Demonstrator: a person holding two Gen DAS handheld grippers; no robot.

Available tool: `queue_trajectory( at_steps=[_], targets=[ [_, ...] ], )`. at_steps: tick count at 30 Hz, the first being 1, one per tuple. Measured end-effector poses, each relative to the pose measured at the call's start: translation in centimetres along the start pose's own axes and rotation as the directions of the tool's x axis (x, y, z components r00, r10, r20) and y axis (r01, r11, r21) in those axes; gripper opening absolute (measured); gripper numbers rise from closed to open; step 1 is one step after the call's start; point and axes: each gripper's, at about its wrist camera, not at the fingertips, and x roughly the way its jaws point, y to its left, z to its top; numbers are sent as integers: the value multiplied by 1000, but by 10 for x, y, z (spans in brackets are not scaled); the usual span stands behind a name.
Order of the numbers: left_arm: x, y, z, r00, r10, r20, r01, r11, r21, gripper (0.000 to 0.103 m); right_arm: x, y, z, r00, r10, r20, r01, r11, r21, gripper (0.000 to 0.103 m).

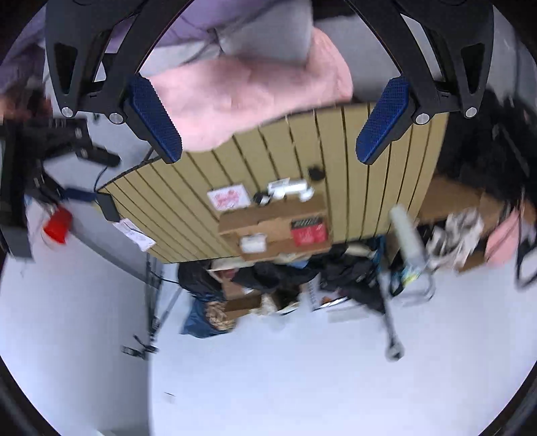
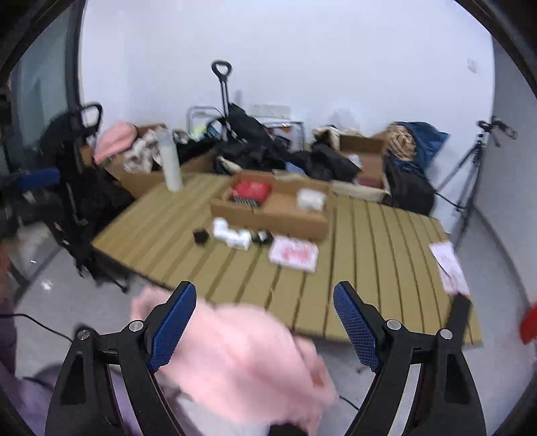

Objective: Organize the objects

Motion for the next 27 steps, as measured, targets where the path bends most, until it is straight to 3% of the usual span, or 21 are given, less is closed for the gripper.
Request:
queue_trajectory(
  at_steps=[3,7,10,14,23,27],
  targets=[
    [0,10,-36,1000,0,-26,-2,996,-85,103,1,17,-36,996,76,-54,-76,997,2,87],
    [10,16,-47,993,72,-94,-81,993,-85,103,9,13,-44,995,57,-84,-53,998,44,87],
    [5,22,-48,996,46,-71,-54,991,-121,103,6,9,-43,997,56,-59,-52,996,68,87],
    [15,26,-55,993,42,-110,-57,989,-138,103,8,6,-49,997,41,-71,-35,996,77,87],
    [89,35,-83,962,21,-273,-63,987,-145,103,53,-2,-67,989,105,-105,-86,982,170,87],
    [128,54,-85,955,14,-297,-74,979,-190,103,94,-1,-74,973,140,-182,-114,983,147,85]
  ],
)
